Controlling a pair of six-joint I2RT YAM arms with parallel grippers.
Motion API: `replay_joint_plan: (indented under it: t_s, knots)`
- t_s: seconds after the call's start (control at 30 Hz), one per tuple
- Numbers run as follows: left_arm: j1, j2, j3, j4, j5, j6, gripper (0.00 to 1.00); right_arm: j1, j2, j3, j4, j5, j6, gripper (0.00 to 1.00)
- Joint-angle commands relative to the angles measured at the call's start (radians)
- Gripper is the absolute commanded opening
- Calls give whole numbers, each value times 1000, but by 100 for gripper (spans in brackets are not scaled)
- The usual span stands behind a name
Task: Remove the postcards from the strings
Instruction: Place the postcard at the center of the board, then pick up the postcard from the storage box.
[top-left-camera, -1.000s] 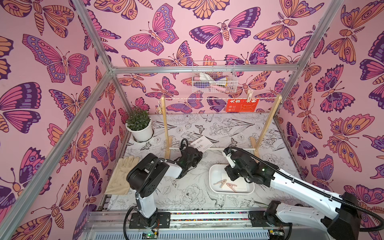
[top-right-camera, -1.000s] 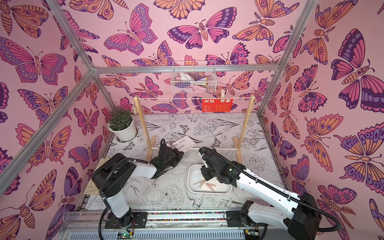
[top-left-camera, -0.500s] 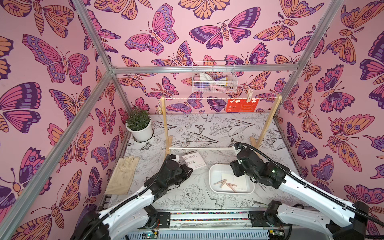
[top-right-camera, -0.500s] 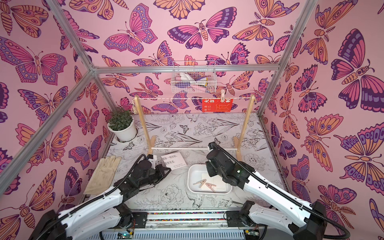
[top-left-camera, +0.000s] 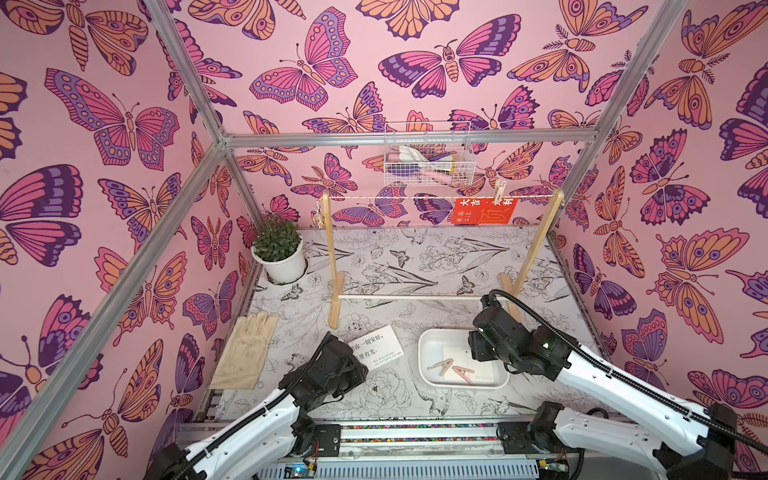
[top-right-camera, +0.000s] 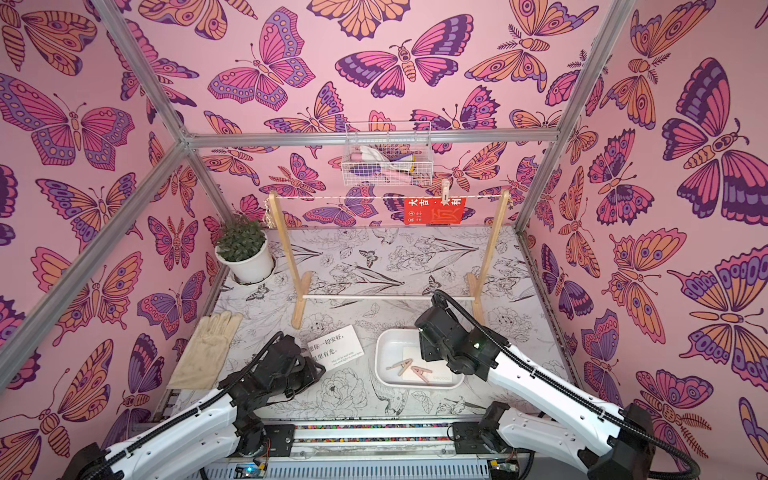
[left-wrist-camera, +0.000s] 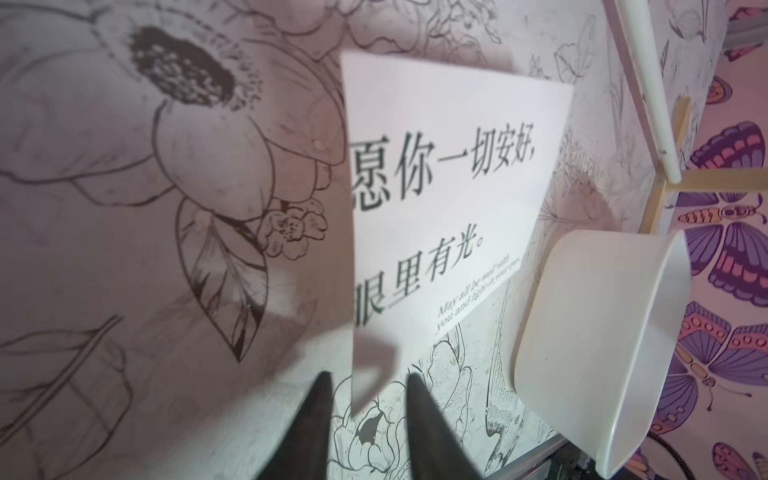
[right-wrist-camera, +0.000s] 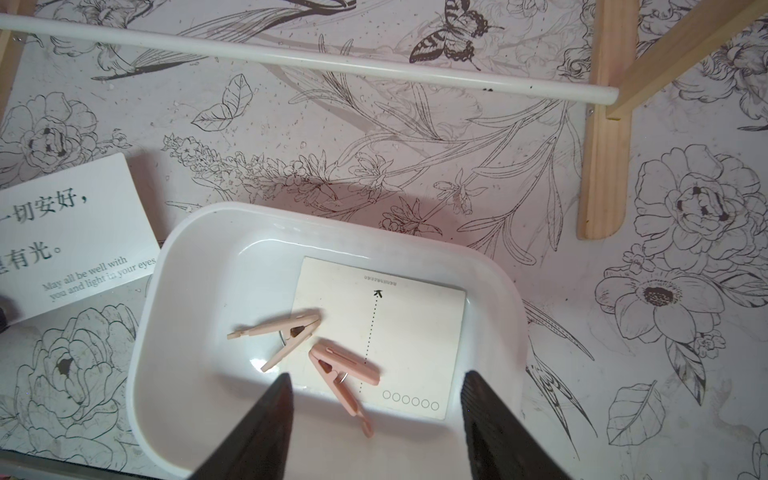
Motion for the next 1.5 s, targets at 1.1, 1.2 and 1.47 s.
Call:
replay_joint_plan:
  t_s: [1.1,1.2,1.47]
  knots:
    - [-174,604,424,590,393,312,98,-41,74,-272,207,-75,345,95]
    - [-178,628,432,613,396,313,98,-51,94,-290,230,-64,364,95]
    - [-180,675,436,640,426,316,100,-73,190,-304,297,-33,373,96]
